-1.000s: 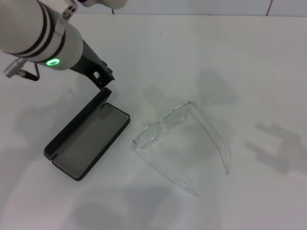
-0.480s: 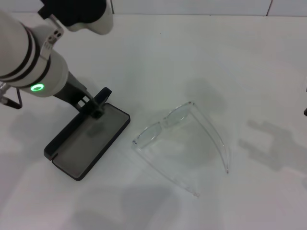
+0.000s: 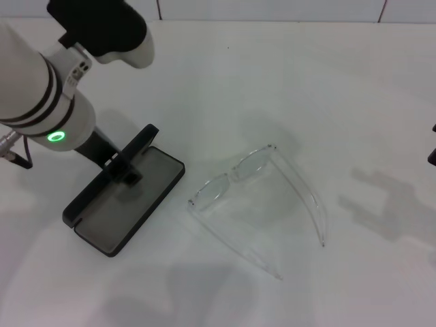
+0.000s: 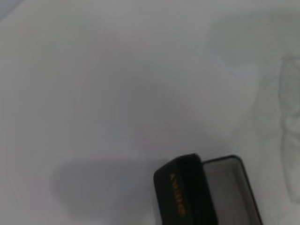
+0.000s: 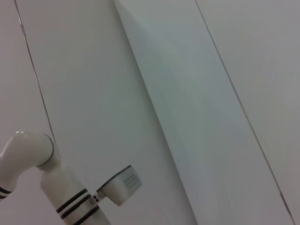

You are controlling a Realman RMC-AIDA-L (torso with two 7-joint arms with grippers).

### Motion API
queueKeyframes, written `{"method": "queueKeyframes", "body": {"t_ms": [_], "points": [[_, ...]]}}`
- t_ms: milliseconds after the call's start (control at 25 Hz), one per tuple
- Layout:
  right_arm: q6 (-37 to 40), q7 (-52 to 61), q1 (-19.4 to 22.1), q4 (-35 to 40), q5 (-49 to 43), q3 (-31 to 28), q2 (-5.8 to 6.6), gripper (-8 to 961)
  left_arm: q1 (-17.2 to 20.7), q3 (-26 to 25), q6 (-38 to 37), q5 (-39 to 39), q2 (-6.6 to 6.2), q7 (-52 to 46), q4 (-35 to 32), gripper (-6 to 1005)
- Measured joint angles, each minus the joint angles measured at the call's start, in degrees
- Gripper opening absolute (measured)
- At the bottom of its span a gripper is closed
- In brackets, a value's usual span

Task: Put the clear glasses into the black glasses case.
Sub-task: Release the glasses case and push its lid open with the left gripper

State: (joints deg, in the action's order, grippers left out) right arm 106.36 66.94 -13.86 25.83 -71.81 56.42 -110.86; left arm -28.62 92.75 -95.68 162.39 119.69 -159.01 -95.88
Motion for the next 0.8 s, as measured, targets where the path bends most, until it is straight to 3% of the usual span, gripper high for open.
{"method": "queueKeyframes", "body": {"t_ms": [240,600,800], "points": [[-0.22,-0.12,0.1,0.0,-0.01,0.0,-0.09,633,-1.49,-1.25,0.83,0.08,-0.21,0.25,5.12,625],[-0.21,-0.14,0.01,0.01,0.03,0.0,0.01,633,-1.96,-0.87,0.53,0.11,-0.28,0.25,5.61,613],[-0.2,-0.14,0.06,0.01,0.13,0.01,0.03,632,-2.06,-0.81,0.68,0.34,-0.35,0.26,6.11,449]]}}
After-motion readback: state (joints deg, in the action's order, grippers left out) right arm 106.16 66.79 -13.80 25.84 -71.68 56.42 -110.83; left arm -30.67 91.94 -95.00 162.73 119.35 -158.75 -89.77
